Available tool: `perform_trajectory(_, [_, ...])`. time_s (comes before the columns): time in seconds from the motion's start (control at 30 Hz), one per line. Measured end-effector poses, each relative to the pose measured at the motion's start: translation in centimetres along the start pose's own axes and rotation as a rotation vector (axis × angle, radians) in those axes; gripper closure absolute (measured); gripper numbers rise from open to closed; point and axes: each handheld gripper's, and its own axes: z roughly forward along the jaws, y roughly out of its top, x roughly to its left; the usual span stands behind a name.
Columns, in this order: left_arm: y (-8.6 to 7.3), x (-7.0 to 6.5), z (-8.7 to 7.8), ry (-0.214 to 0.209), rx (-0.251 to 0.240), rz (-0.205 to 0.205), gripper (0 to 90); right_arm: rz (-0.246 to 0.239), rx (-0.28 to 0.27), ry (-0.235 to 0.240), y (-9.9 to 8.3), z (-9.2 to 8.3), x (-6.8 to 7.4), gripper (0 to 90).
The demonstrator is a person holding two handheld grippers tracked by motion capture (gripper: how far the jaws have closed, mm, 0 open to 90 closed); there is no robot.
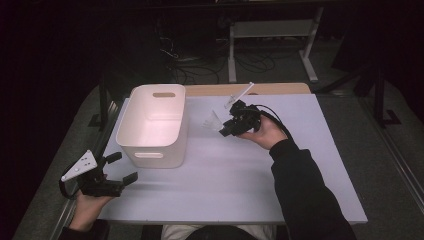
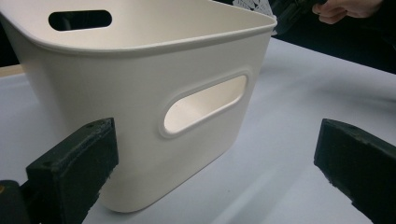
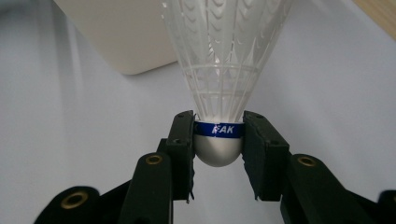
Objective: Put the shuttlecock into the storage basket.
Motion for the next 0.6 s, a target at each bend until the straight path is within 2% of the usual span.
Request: perform_trajectory(0.6, [0.0,0.0,0.0,-0.002,0.004,0.003,0.0,-0.053,-0.024,0.009,1.7,-1.0,1.0,64.0])
